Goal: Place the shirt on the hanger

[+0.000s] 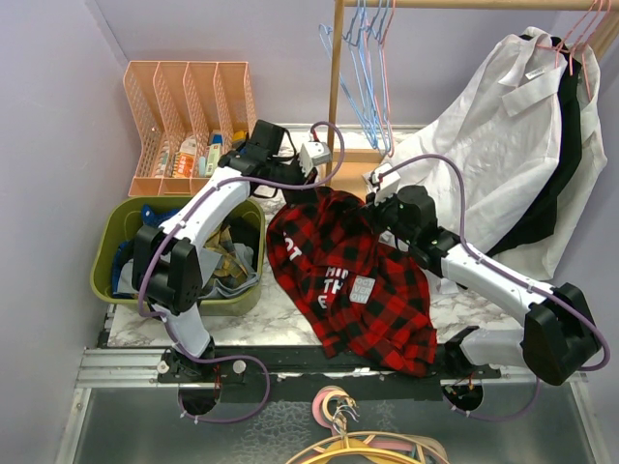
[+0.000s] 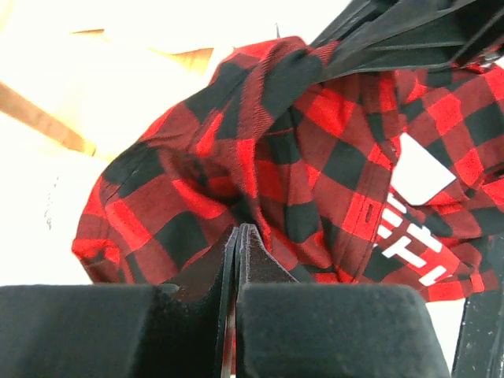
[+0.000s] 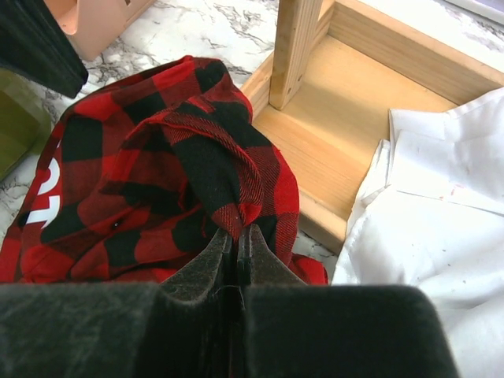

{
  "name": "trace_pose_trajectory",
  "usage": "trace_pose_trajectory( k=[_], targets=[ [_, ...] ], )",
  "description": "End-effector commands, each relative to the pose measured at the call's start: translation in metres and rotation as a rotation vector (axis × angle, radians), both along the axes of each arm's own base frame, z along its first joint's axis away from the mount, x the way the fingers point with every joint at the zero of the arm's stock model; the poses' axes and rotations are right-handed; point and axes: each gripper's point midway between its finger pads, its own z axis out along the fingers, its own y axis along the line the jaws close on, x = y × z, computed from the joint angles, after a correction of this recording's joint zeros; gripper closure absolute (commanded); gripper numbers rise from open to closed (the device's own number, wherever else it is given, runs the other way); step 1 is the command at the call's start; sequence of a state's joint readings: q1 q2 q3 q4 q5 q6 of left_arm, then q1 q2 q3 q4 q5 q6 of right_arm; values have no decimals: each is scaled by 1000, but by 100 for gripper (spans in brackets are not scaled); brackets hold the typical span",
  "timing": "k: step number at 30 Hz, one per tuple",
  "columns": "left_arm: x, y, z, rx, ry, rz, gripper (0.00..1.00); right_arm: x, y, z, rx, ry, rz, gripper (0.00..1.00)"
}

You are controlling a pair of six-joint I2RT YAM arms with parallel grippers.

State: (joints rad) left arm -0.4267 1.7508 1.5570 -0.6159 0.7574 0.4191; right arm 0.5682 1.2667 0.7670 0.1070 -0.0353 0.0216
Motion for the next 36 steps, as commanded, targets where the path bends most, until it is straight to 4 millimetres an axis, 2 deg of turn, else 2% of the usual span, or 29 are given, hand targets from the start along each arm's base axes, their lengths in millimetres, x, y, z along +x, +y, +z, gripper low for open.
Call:
trace_pose_trajectory(
  k=[1,2,4,6,8,10,14,19,21,25,26,28,31,36],
  targets=[
    [-27,-13,16,-71,12,-100,100,-2,6,5,25,-16,25,99],
    [-28,-13,16,-63,20,-95,95,-2,5,5,24,-16,23,99],
    [-28,-13,14,-46,31,-89,70,-1,5,4,22,-16,18,99],
    [-29,-12,13,-31,34,-79,49,0,5,2,17,-12,14,99],
    [-29,-13,7,-12,21,-60,38,1,6,1,16,-8,16,98],
    [-24,-13,-6,30,6,-8,37,1,7,1,20,-6,21,98],
    [-10,-16,-31,89,22,71,44,0,9,2,29,-8,31,99],
    [-19,-31,-44,81,87,17,58,-1,7,6,28,-16,27,99],
    [-26,-37,-48,85,86,-11,69,-2,6,7,26,-19,24,99],
    [-26,-39,-61,138,66,-6,100,-3,4,8,27,-23,18,99],
    [-24,-38,-64,150,66,0,100,-3,4,7,26,-23,19,99],
    [-25,-34,-61,163,52,-32,100,-4,4,8,28,-23,19,99],
    [-23,-27,-40,145,-27,-59,100,-6,5,8,42,-21,27,99],
    [15,-1,-6,140,-181,82,100,-7,6,6,58,-14,29,99]
  ],
)
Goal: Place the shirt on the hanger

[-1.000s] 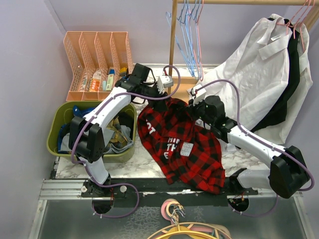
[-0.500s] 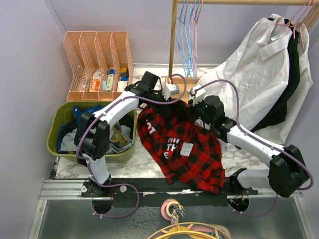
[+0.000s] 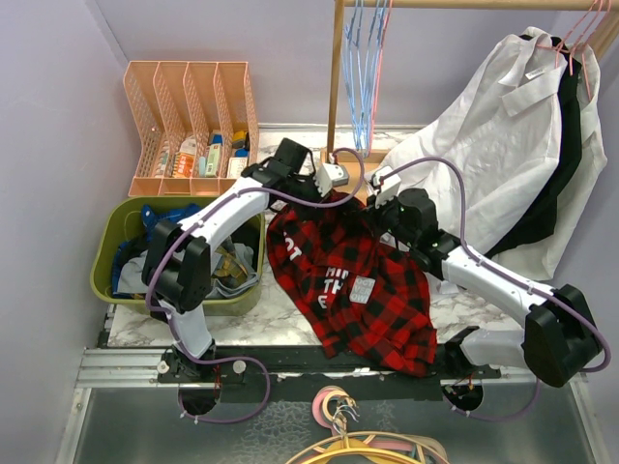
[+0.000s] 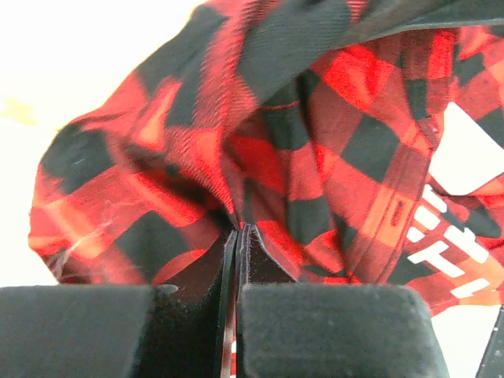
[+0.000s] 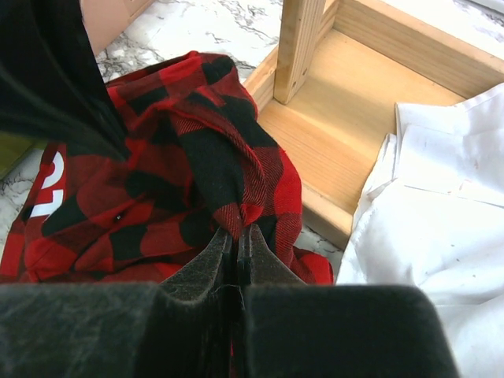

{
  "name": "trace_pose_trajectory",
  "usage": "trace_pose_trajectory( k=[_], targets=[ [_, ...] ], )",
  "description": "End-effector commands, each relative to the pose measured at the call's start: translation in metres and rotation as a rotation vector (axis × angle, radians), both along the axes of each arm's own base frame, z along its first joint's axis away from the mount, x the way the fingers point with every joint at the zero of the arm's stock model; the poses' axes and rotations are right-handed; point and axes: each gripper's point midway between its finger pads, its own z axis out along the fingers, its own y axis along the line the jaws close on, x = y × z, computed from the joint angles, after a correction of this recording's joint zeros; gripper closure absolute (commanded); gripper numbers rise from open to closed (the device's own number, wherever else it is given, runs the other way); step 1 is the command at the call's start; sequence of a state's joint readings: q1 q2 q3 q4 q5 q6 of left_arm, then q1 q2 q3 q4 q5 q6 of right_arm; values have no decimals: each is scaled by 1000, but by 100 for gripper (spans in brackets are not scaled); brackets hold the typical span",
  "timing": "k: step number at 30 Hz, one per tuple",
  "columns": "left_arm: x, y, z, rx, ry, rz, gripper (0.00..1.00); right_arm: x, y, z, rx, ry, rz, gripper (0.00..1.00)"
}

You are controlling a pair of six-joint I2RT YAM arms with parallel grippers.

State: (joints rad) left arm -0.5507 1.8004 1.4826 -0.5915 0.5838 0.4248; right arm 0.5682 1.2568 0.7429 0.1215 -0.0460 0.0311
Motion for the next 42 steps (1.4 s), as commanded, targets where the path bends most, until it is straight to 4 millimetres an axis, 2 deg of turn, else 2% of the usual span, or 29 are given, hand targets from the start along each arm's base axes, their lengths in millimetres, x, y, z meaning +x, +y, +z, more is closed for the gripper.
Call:
trace_pose_trajectory(
  k=[1,5,8,11,16,17,18,20,21,22,25,27,28,30,32,36,38,42],
  targets=[
    [40,25,54,-22,-202,106,100,-3,6,10,47,-20,22,99],
    [37,26,44,-14,-133,106,100,-2,5,10,47,-23,18,99],
    [38,28,42,-22,-152,126,100,-2,4,12,48,-28,9,99],
    [41,30,49,-23,-172,121,100,-1,3,10,42,-25,2,99],
    [34,27,67,-57,-157,44,100,-2,1,7,50,-24,-6,99],
    [31,27,68,-63,-145,32,100,-2,2,9,55,-27,-3,95],
    [27,25,68,-70,-130,15,100,-3,2,10,59,-31,-1,80],
    [17,23,70,-86,-91,-11,100,-4,0,15,67,-43,-4,33],
    [13,22,70,-92,-75,-21,100,-4,-2,20,74,-57,-15,15],
    [9,22,71,-96,-64,-25,100,-5,-5,27,82,-77,-25,2],
    [4,27,69,-87,-61,-12,100,-11,-16,63,126,-186,-51,0],
    [1,30,60,-71,-46,-4,100,-18,-25,95,169,-286,-65,0],
    [-3,32,68,-78,-63,-4,100,-23,-29,108,184,-332,-65,0],
    [-9,34,66,-78,-53,-8,100,-36,-27,126,190,-406,3,0],
    [-12,35,65,-78,-46,-11,100,-45,-15,123,123,-426,115,3],
    [-14,36,71,-81,-52,-16,100,-47,9,79,16,-304,264,8],
    [-12,36,74,-79,-63,-13,100,-41,12,66,-46,-320,251,9],
    [-12,36,74,-77,-65,-13,100,-25,12,59,-111,-336,199,13]
  ],
)
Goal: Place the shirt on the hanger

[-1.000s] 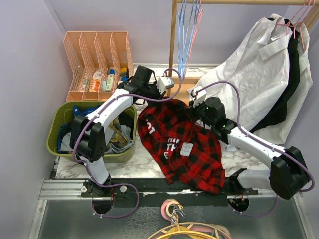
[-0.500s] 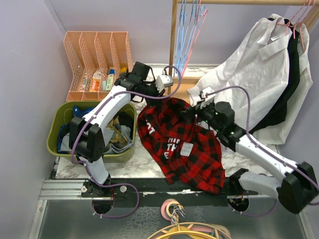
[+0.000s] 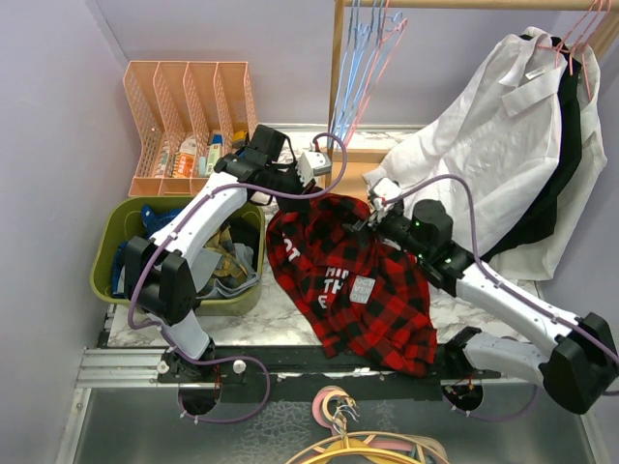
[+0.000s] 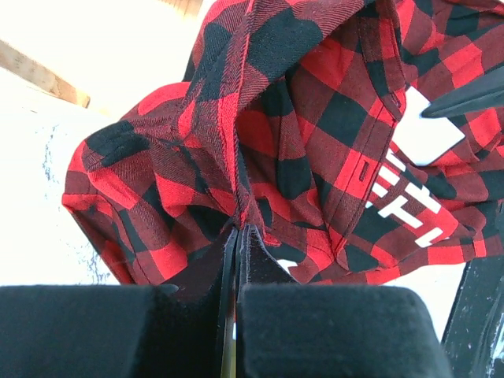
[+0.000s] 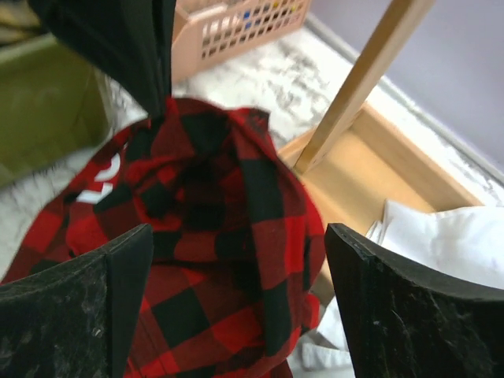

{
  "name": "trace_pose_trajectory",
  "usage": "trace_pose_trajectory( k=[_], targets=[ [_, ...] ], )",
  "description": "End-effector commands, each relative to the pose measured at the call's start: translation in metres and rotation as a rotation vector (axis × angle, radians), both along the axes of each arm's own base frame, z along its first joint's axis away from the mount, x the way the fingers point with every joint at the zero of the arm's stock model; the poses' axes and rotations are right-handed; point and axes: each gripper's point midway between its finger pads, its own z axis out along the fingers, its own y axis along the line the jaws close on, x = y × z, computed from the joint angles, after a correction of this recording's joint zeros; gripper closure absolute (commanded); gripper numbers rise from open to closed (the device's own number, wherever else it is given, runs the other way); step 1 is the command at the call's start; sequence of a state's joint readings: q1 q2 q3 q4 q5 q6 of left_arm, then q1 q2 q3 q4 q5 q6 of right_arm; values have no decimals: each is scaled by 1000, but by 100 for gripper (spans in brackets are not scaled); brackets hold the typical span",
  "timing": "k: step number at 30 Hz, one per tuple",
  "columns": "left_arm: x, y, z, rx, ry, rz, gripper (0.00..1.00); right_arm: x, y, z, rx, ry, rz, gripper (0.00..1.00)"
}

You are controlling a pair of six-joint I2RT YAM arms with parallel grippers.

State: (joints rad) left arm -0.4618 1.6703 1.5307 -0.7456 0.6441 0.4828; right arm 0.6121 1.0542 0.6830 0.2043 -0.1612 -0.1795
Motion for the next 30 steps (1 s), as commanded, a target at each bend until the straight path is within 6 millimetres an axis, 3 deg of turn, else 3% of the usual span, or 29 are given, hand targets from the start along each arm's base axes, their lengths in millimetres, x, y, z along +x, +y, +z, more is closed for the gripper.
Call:
trace_pose_trajectory(
  k=[1,7,12,15,19,25,30],
  targets=[
    [-6,-1,18,-34,-25,-30,100,13,0,-12,-112,-34,-25,14],
    [-5,-2,20,-37,-35,-26,100,29,7,-25,-164,-16,-34,22],
    [-9,-4,25,-60,-29,-46,100,41,13,-45,-193,2,-38,42],
    [-14,-5,27,-76,-21,-64,100,49,16,-55,-218,-1,-42,59],
    [-7,1,24,-46,-48,-41,100,52,16,-43,-191,-48,-53,98],
    [37,39,26,-30,-101,78,100,23,12,-23,-181,-97,-23,99],
    [59,50,11,-9,-23,104,100,-33,34,-48,-324,-41,257,96]
  ],
)
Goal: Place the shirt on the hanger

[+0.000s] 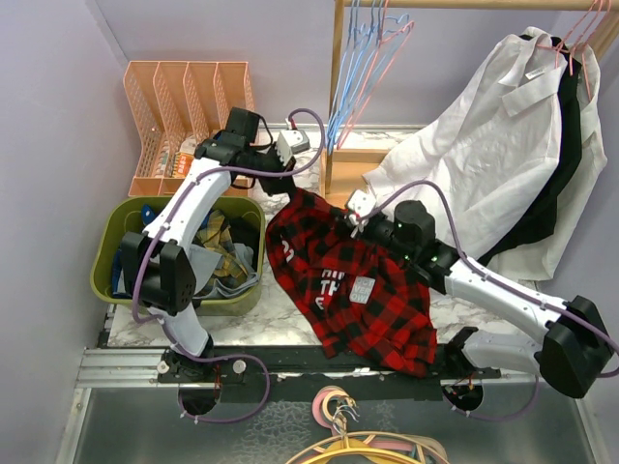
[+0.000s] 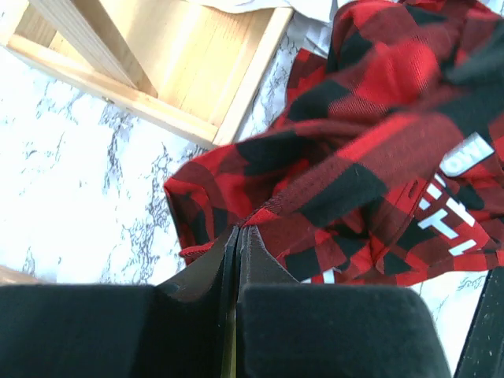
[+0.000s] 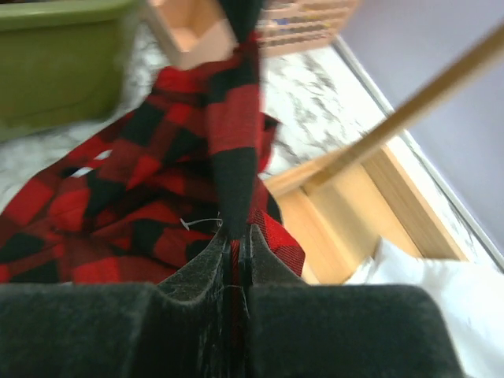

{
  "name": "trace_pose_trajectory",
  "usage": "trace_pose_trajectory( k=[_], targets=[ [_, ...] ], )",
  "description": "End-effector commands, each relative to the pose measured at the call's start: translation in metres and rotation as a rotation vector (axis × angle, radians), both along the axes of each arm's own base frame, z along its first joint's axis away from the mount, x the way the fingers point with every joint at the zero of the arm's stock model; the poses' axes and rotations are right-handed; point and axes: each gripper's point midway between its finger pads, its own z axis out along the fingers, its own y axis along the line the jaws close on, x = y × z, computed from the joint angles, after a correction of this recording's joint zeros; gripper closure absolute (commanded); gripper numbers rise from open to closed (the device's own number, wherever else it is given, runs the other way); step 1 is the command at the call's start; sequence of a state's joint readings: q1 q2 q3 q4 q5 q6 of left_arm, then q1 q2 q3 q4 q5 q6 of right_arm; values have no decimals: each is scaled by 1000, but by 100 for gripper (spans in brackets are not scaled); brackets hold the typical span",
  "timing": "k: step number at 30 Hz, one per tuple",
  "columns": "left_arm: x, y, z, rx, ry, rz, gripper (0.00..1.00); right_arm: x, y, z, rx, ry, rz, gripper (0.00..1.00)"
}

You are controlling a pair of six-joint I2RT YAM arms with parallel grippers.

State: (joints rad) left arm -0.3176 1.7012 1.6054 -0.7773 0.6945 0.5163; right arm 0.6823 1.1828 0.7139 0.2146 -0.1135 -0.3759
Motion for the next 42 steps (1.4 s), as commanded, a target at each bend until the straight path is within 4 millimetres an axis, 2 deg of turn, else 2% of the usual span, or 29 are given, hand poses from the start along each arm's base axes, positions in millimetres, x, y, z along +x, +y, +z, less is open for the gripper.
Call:
trace_pose_trajectory(
  k=[1,3,5,8,10,12,13,15,16,17,18,21,23,26,28,31,34,38,42],
  targets=[
    [19,8,-6,21,18,7,100,-50,14,-26,-182,49,228,96],
    [19,4,-8,4,39,3,100,-59,14,-37,-239,80,264,98],
    [18,2,-10,-5,61,-1,100,-60,13,-43,-266,96,268,98],
    [3,-3,-13,-4,120,-54,99,-47,7,-40,-267,51,200,97],
    [-7,-3,-15,13,151,-82,88,-31,1,-32,-247,21,98,98],
    [-14,3,-15,45,144,-80,74,-16,-6,-24,-235,12,-2,99],
    [-11,11,-19,93,120,-39,66,-10,-9,-23,-237,20,-42,99],
    [4,28,-23,213,5,90,40,-3,-10,-21,-232,48,-94,99],
    [10,38,-19,258,-67,154,15,-1,-9,-21,-226,61,-107,99],
    [15,48,-13,290,-129,203,3,1,-9,-23,-219,76,-121,99],
    [16,55,-6,303,-171,229,1,3,-8,-24,-212,87,-133,99],
    [9,64,16,288,-238,277,1,8,-6,-30,-204,111,-160,99],
    [-1,61,17,267,-208,277,1,13,-6,-32,-193,123,-192,99],
    [-14,47,-1,275,-215,251,1,18,-2,-29,-164,123,-211,99],
    [-19,35,-20,284,-215,235,1,17,3,-26,-142,128,-191,99],
    [-18,12,-34,199,-194,214,1,10,11,-24,-110,142,-141,99],
    [-22,-8,-40,136,-165,140,6,7,12,-23,-76,141,-132,99],
    [-23,-20,-43,102,-154,76,15,5,10,-26,-72,150,-136,99],
    [-28,-29,-53,87,-131,6,33,2,11,-31,-78,163,-121,99]
  ],
)
